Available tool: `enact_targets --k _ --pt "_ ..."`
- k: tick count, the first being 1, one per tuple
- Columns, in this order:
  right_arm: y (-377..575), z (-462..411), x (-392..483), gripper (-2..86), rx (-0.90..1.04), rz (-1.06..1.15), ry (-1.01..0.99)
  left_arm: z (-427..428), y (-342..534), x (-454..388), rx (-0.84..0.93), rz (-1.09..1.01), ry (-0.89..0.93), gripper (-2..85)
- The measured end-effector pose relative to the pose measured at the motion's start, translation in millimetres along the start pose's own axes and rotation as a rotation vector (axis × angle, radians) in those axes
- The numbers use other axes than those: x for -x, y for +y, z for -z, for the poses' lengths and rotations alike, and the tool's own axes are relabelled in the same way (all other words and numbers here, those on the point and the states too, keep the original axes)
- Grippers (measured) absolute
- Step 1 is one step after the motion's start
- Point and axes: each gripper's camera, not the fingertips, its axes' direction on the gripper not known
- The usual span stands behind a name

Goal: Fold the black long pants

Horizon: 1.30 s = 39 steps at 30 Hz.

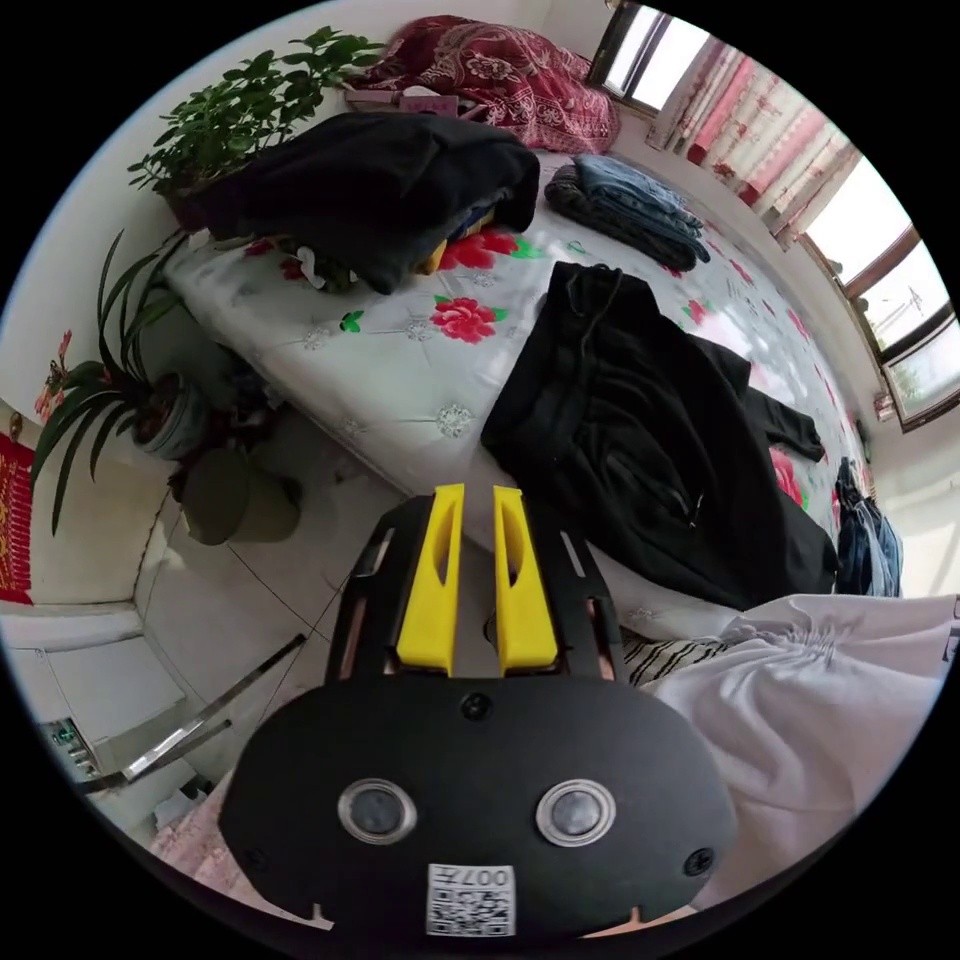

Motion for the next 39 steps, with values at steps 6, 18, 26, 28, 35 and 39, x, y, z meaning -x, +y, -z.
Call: enact_targets --k 6,18,26,28,35,39 --pt "-40.4 27.6 -55.9 5.8 -0.143 -0.175 -0.085 -38.4 -38.0 -35.0 0.032 -0.106 0.003 9.1" --pt "-109.9 -25.3 -123.7 1.9 -0.052 -0.459 -0.114 -136.8 -84.7 -87.5 0.291 -0.228 -0.418 0.2" --pt "-17.5 31.2 -191.2 0.7 -0.076 -0.539 0.051 -152.8 -32.9 -34.9 0.423 -0.253 -0.269 -0.9" --pt "10.1 49.0 -201.5 1.6 -0.07 -0.569 0.187 -145.1 -18.5 -18.9 0.404 -0.217 -0.237 -0.8" --pt "-83.8 77.4 -121.1 4.1 -0.238 -0.271 0.063 -91.2 -69.5 28.1 0.165 -0.039 -0.18 5.1" --pt "-207.8 30.0 -42.5 6.2 -0.198 -0.106 -0.112 -124.0 -158.5 -24.2 0.131 -0.21 -0.16 8.2"
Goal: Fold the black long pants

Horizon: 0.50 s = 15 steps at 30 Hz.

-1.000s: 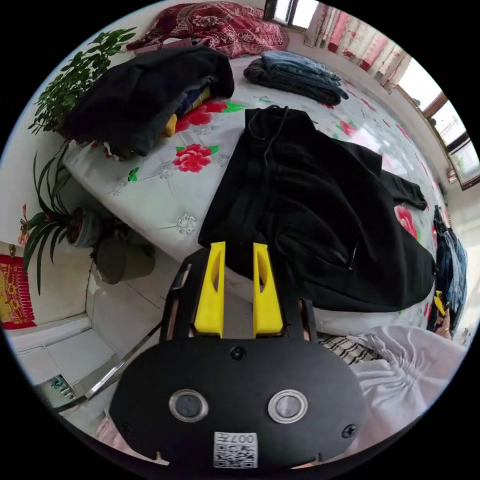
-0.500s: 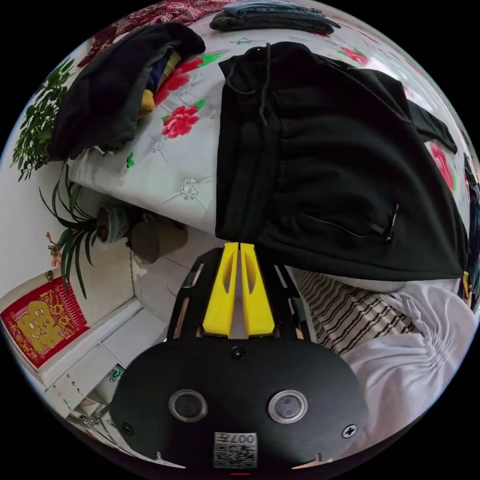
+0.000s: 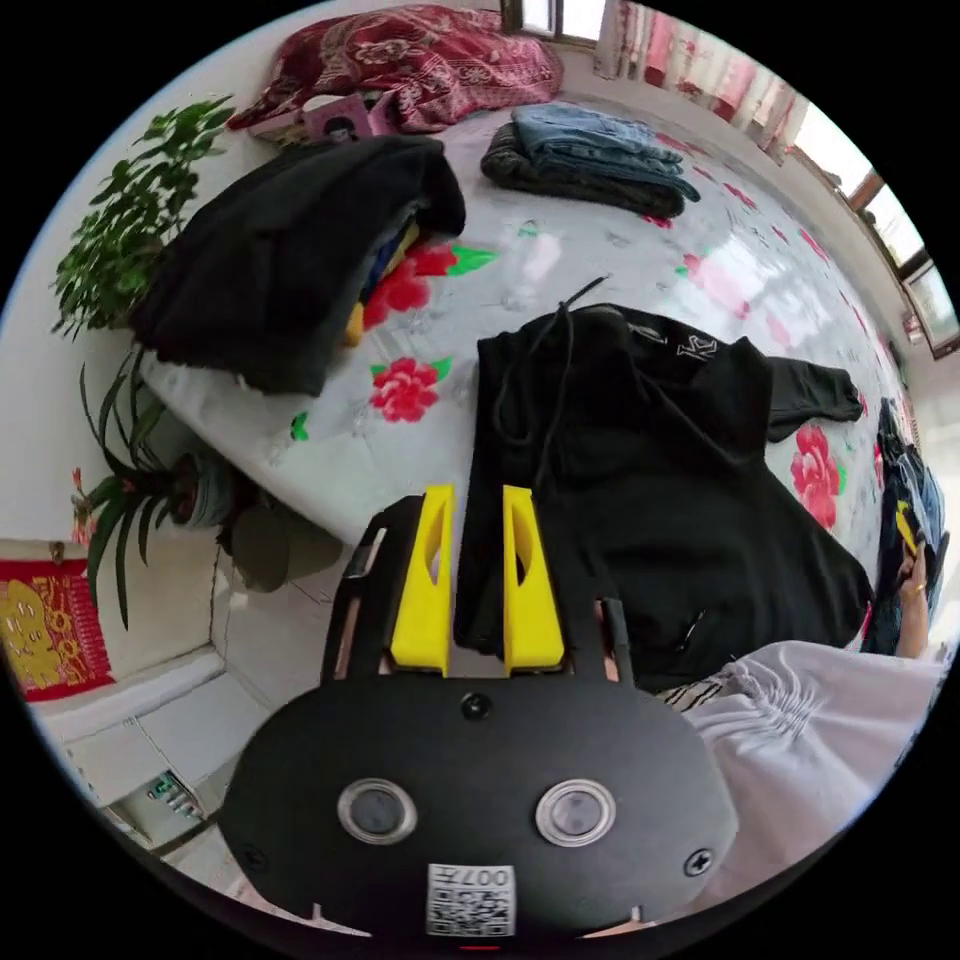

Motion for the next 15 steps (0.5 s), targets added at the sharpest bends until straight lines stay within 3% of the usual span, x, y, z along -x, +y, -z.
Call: enact_targets --k 8,12,15 --pt "-133.1 -145.5 114.4 6.7 0.145 0.017 -0.101 -78.9 -154.9 -52.9 0.087 -0.192 -0.094 8.4" --pt "-148.5 -208.1 139.8 2.8 0.27 -0.03 -0.11 -137.4 -184.3 -59.8 0.211 -0.22 -0.127 8.2" --pt "-154.4 -200.1 162.5 1.3 0.22 0.072 -0.092 -147.4 -189.6 -70.2 0.232 -0.295 -0.176 4.7"
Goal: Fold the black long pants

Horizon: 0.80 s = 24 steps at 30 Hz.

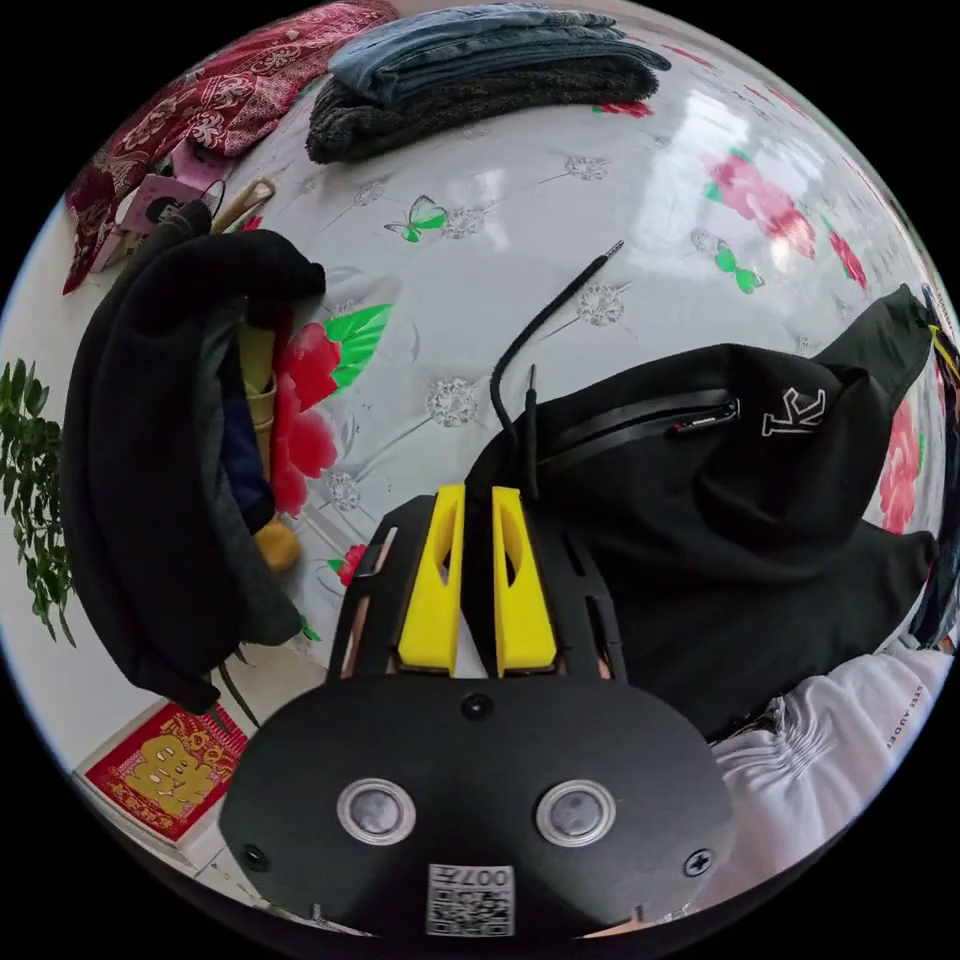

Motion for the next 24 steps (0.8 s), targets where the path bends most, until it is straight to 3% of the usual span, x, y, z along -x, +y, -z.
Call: enact_targets --k 4,7,11,13,14,24 --pt "23.1 118.5 11.7 0.8 -0.355 0.101 -0.097 26.3 27.7 12.1 -0.11 0.016 0.014 3.0" --pt "56.8 174.4 -9.7 0.9 -0.464 0.121 -0.031 35.1 51.7 26.7 -0.197 0.08 0.104 3.0" --pt "79.0 143.5 -63.8 1.8 -0.298 0.043 0.04 15.7 39.3 12.5 -0.178 0.061 0.104 3.3" --pt "90.2 89.6 -101.4 2.4 -0.051 -0.095 0.123 7.6 26.7 4.5 -0.139 0.042 0.067 3.4" --pt "94.5 80.0 -106.3 2.6 -0.014 -0.111 0.14 3.1 20.3 2.1 -0.122 0.039 0.06 3.4" --pt "69.8 12.0 -32.1 6.5 -0.05 0.089 0.266 -21.6 -4.2 -13.2 -0.041 0.029 0.033 3.8"
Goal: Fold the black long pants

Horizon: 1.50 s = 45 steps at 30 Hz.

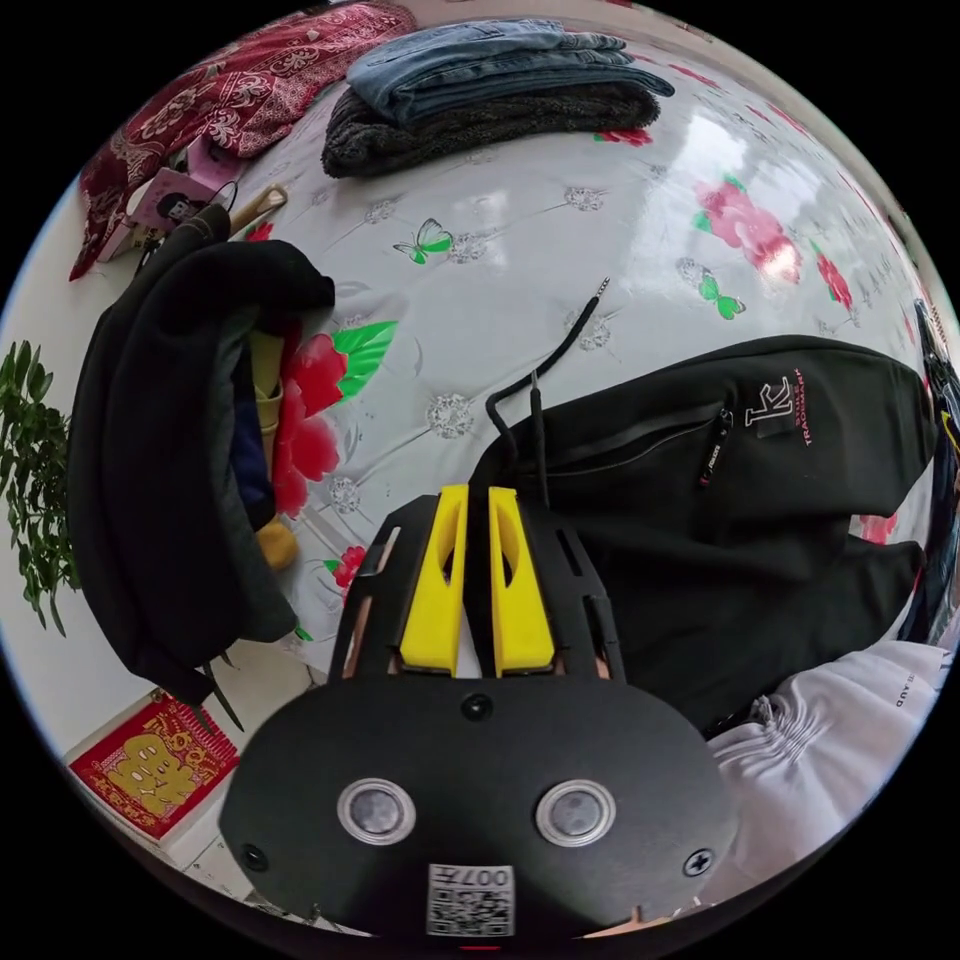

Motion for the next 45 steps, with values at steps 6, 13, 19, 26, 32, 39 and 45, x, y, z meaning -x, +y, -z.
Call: enact_targets --k 6,13,19,26,32,39,45 --pt "-42.8 -66.3 76.7 7.2 0.119 0.263 0.0 -2.0 -8.6 -11.0 0.041 -0.042 -0.016 4.6" --pt "-40.0 -102.4 145.7 2.7 0.301 0.503 0.105 61.4 18.4 -6.5 -0.129 -0.11 -0.063 8.3" --pt "-36.9 -73.0 165.9 0.9 0.249 0.468 0.081 26.3 -20.5 -47.6 -0.008 -0.31 0.024 11.5" --pt "-32.7 18.5 182.2 0.3 0.094 0.404 0.002 38.0 -29.7 -57.7 0.016 -0.275 0.105 0.9" --pt "-17.6 172.8 192.6 0.2 -0.232 0.356 -0.167 149.5 38.6 -23.6 -0.262 -0.152 0.249 -0.4" --pt "107.3 292.8 184.4 0.2 -0.398 0.408 -0.13 226.2 173.7 -41.6 -0.462 -0.257 0.279 -0.4" --pt "233.5 242.3 128.8 0.0 -0.109 0.292 -0.089 200.3 249.8 -118.8 -0.326 -0.413 0.255 -0.4"
